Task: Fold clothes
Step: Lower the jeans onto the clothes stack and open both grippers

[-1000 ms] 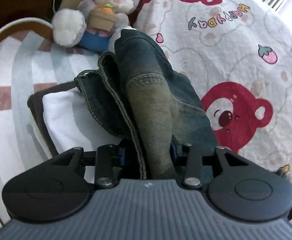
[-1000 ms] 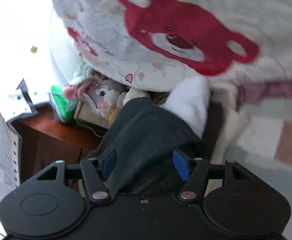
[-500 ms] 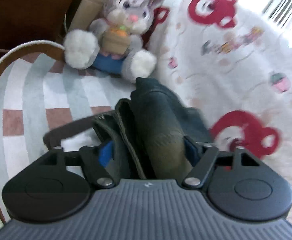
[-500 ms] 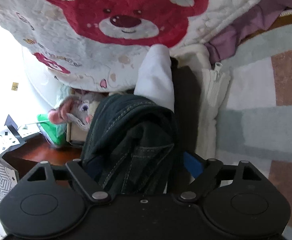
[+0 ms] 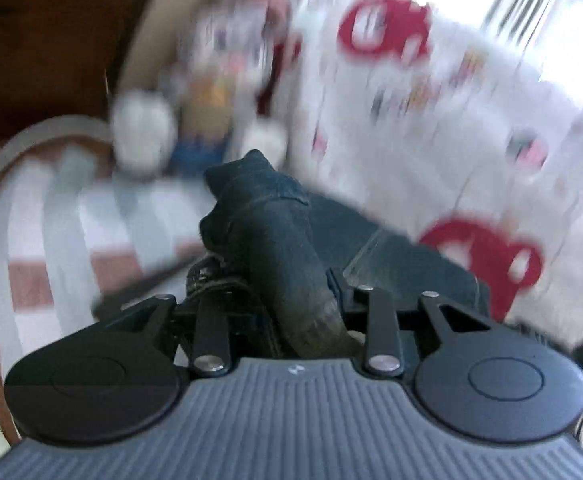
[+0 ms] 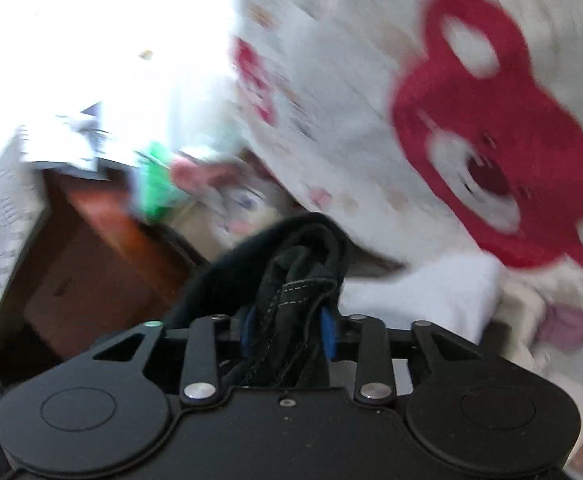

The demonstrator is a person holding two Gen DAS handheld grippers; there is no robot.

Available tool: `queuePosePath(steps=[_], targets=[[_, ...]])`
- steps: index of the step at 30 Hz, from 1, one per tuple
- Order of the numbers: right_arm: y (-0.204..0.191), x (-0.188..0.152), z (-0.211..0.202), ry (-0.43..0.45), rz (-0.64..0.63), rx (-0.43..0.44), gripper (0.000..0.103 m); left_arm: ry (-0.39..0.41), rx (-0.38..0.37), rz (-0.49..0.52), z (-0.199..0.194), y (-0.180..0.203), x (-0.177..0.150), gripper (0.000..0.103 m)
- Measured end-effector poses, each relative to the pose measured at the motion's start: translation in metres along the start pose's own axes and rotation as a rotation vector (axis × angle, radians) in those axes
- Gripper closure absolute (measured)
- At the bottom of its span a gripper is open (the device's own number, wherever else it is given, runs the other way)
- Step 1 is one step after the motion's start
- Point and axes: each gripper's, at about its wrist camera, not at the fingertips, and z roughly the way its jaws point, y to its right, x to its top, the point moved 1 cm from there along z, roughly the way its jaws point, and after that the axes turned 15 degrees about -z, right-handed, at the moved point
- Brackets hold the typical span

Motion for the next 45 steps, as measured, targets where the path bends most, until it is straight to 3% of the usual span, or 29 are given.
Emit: queuePosePath(steps=[3,5,10,12,14,15,16,19,20,23,24,25,27,29,32,35,38,41,43,45], targets=[[0.001,-0.01,0.008,-0.113,-0.01,-0.158,0.041,-0.019,-0.006,0.004,0.0,-0.008,-0.006,0.065],[-0.015,-0.013,-0.006,-0.088,-0.057,-0.199,0.042,0.025,0.0,0.029,-0.016,-0.004,-0.009,0.064],[-0.082,-0.005,-0.031,-0.008,-0.367,-0.158,0.042,0.19,-0.036,0.025,-0.057,0.001,-0.013,0.064],[-0.099,-0.002,-0.019,-0.04,-0.478,-0.113,0.043,0.264,-0.015,0.058,-0.068,0.009,-0.013,0.066],[-0.108,-0.001,-0.007,-0.057,-0.552,-0.128,0.043,0.404,0.034,0.129,-0.086,0.019,-0.014,0.067],[-0.109,-0.001,-0.002,-0.067,-0.561,-0.127,0.043,0.421,0.028,0.143,-0.091,0.022,-0.009,0.067],[-0.109,-0.003,0.004,-0.09,-0.563,-0.124,0.043,0.366,-0.002,0.147,-0.087,0.024,-0.002,0.067],[-0.107,-0.02,0.017,-0.156,-0.574,-0.115,0.042,0.086,-0.072,0.204,-0.049,0.032,0.014,0.068],[-0.109,-0.026,0.018,-0.157,-0.588,-0.116,0.042,0.033,-0.057,0.239,-0.033,0.034,0.015,0.068],[-0.117,-0.038,0.021,-0.151,-0.649,-0.133,0.038,-0.102,-0.003,0.316,0.011,0.035,0.018,0.084],[-0.121,-0.041,0.02,-0.15,-0.671,-0.131,0.037,-0.104,0.03,0.296,0.019,0.03,0.022,0.096],[-0.124,-0.044,0.019,-0.151,-0.69,-0.123,0.037,-0.105,0.063,0.276,0.028,0.024,0.025,0.1],[-0.132,-0.049,0.014,-0.15,-0.729,-0.098,0.037,-0.107,0.112,0.235,0.04,0.014,0.032,0.1],[-0.141,-0.058,0.003,-0.138,-0.775,-0.063,0.037,-0.098,0.114,0.211,0.039,0.01,0.035,0.1],[-0.148,-0.074,-0.02,-0.104,-0.811,-0.069,0.038,-0.063,0.145,0.291,0.035,0.012,0.022,0.1],[-0.15,-0.095,-0.044,-0.079,-0.767,-0.018,0.037,-0.018,0.182,0.351,0.027,0.016,0.011,0.1],[-0.157,-0.122,-0.053,-0.138,-0.776,0.007,0.038,0.019,0.208,0.403,0.012,0.015,-0.003,0.094],[-0.148,-0.139,-0.066,-0.206,-0.678,0.054,0.038,0.06,0.238,0.46,-0.009,0.012,-0.024,0.071],[-0.14,-0.146,-0.083,-0.202,-0.619,0.043,0.038,0.081,0.259,0.479,-0.024,0.008,-0.038,0.041],[-0.13,-0.152,-0.101,-0.197,-0.552,0.025,0.038,0.057,0.25,0.384,-0.037,-0.006,-0.048,0.041]])
